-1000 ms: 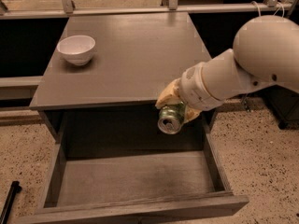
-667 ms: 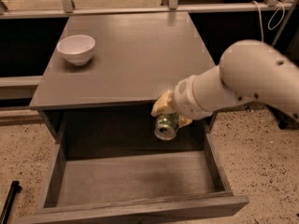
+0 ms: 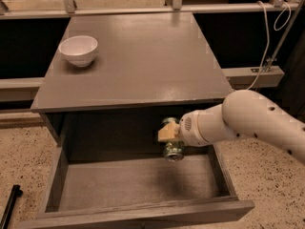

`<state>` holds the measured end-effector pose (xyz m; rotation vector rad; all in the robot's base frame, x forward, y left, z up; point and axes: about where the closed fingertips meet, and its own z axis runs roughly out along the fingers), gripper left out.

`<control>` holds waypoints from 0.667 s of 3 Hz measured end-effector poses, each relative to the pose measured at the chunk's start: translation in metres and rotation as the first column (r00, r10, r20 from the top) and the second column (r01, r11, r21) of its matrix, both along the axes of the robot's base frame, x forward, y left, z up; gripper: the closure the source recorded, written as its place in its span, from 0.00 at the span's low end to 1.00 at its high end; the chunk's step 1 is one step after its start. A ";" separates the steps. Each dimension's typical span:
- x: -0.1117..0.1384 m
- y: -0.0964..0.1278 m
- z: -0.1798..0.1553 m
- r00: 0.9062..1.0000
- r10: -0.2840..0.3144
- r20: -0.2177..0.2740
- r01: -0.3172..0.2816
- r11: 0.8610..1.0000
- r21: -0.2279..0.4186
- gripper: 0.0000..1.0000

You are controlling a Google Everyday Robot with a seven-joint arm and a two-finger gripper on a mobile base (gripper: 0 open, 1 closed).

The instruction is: Place green can into top drawer

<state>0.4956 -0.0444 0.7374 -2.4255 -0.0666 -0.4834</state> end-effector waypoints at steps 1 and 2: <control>-0.016 -0.015 -0.044 0.996 0.064 -0.057 -0.065 0.998 -0.005 1.00; -0.041 -0.022 -0.100 0.989 0.060 -0.136 -0.070 0.995 -0.067 0.73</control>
Offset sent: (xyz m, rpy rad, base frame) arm -0.0684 -0.0364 -0.1466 -0.1009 0.2264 0.0533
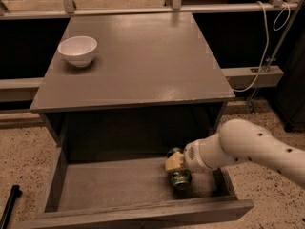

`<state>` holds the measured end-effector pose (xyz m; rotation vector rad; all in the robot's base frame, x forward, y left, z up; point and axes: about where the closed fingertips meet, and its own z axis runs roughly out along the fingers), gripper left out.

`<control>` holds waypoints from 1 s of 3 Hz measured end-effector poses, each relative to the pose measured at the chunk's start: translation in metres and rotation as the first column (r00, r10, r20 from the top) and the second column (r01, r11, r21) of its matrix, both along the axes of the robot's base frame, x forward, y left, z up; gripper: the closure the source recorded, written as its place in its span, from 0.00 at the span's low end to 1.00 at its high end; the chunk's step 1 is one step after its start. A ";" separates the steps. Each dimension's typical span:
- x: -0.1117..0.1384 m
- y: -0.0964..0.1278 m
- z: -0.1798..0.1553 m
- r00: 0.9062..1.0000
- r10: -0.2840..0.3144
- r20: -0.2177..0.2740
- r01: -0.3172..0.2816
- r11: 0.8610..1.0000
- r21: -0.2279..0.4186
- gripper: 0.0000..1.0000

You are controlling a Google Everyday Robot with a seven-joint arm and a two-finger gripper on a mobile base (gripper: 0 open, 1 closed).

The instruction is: Place green can into top drawer

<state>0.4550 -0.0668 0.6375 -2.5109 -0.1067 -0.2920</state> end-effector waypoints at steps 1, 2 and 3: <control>0.002 0.008 -0.023 1.000 -0.019 -0.003 0.018 0.999 -0.041 0.50; 0.002 0.008 -0.021 1.000 -0.019 -0.003 0.019 0.999 -0.041 0.19; 0.002 0.008 -0.021 1.000 -0.019 -0.003 0.019 0.999 -0.041 0.00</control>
Offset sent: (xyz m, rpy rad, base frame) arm 0.0015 0.0064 -0.0195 -0.0346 0.0032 -0.0158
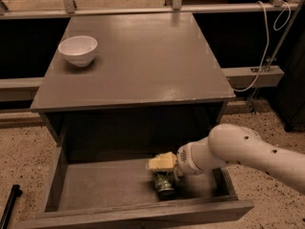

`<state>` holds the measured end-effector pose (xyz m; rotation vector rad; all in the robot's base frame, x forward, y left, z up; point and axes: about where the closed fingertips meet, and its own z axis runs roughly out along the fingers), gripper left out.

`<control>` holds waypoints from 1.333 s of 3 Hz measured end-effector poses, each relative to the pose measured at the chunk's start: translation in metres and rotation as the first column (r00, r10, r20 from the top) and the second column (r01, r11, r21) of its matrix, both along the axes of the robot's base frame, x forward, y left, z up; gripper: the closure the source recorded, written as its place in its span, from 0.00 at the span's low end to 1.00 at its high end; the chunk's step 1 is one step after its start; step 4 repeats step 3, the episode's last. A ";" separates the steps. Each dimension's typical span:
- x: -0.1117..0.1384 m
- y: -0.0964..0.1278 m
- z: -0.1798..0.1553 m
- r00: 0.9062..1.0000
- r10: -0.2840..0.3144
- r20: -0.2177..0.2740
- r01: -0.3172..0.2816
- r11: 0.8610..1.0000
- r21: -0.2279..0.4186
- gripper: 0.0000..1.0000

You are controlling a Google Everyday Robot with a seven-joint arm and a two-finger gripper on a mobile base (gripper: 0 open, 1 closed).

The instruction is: Place green can into top drawer

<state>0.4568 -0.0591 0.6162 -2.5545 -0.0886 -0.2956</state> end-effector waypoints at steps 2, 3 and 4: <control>-0.010 0.007 0.028 0.999 -0.045 0.025 0.047 0.998 -0.050 0.00; -0.009 0.007 0.031 0.998 -0.051 0.028 0.053 0.997 -0.051 0.00; -0.009 0.007 0.031 0.998 -0.051 0.028 0.053 0.997 -0.051 0.00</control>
Offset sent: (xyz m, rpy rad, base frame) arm -0.0242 0.0120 0.0625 -0.1244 -0.0561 -0.1270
